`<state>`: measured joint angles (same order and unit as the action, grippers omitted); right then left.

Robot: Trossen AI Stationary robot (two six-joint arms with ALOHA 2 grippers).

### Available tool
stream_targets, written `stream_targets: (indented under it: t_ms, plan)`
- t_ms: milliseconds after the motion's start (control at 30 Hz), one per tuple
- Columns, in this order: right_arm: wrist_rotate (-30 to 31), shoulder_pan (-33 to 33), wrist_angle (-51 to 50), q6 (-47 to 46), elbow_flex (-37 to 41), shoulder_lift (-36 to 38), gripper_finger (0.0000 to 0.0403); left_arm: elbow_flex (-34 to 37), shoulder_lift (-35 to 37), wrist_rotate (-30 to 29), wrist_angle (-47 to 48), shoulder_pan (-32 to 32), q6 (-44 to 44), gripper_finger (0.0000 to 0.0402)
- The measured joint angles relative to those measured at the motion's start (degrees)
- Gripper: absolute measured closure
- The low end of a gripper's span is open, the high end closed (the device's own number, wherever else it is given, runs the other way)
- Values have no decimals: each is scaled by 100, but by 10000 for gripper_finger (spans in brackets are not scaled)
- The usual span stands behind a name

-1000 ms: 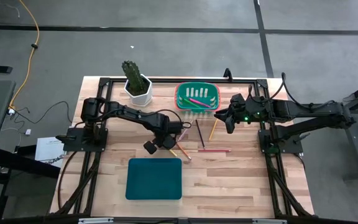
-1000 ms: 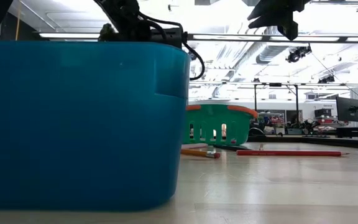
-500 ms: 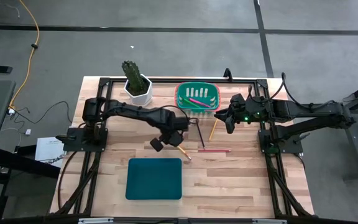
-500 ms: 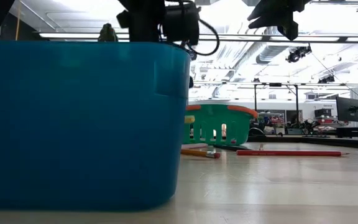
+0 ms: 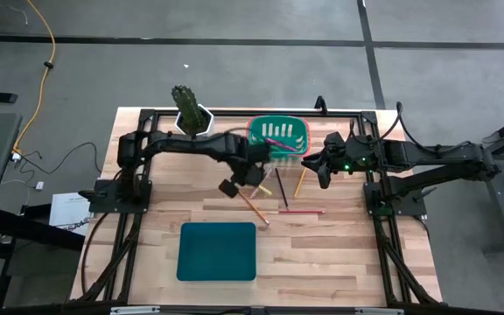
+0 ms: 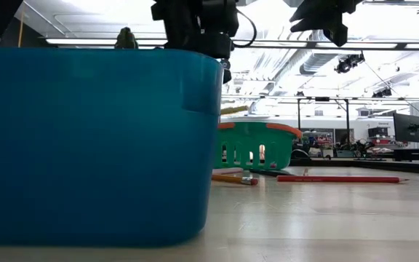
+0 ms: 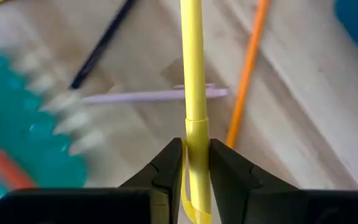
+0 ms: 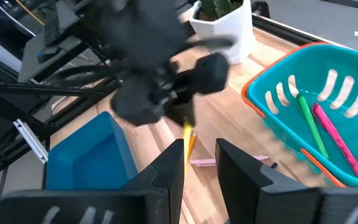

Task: Sort pens & pencils
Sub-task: Put the yellow pen into the green basket

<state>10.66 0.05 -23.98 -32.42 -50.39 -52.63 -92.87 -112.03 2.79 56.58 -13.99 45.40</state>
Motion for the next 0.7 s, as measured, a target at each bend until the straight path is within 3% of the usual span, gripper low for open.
stream_targets:
  t_ms: [433, 700]
  plan:
    - [-40, 0, 192, 144, 0, 315, 320, -915, 7, 18, 29, -1002, -116, 340]
    - [23, 0, 184, 143, 0, 399, 320, -981, 11, 291, -330, -1355, -372, 340]
